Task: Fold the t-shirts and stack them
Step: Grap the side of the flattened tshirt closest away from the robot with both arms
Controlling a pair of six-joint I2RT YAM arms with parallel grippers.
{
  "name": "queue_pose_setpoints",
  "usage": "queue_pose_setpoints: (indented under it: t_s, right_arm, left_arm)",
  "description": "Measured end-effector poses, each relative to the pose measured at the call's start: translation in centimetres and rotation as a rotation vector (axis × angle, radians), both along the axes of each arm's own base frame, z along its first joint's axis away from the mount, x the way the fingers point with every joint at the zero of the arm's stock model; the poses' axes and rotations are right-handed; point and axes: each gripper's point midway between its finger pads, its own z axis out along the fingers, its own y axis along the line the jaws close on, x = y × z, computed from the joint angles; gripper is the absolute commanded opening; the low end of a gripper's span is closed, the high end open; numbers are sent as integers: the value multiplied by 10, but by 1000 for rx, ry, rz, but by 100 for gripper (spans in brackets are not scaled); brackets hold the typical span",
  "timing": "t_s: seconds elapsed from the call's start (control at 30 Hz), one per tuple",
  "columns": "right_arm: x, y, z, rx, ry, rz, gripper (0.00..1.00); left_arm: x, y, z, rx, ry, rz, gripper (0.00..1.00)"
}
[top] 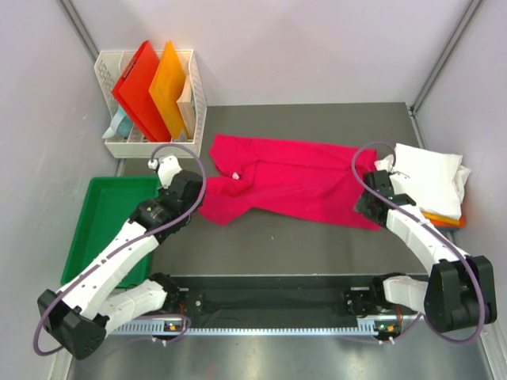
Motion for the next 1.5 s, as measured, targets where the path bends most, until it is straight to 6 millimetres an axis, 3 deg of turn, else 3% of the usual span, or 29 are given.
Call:
queue_pose_setpoints:
  t_s: [0.37,0.83,1.13,1.3,1.43,1.5]
  right_arm:
    - [-30,-7,-20,-10,131,-90,67]
    - [-27,-8,-48,15,187,-216,59]
    - [-20,-4,-50,59,139,-256,29]
    - [-15,-6,-50,81,115,-283,18]
    - [-13,-9,-51,85,107,-297,0]
    - [-12,-9,-51,87,100,-298,0]
  left_arm:
    - [-2,-1,-24,23,47,-5,0]
    - [7,-12,-24,-4,28,-29,0]
    - [8,-12,-25,6,32,-34,0]
    - [8,-12,-27,15,40,-37,0]
    - [8,-12,-27,16,41,-39,0]
    - [8,-12,-27,18,41,-40,0]
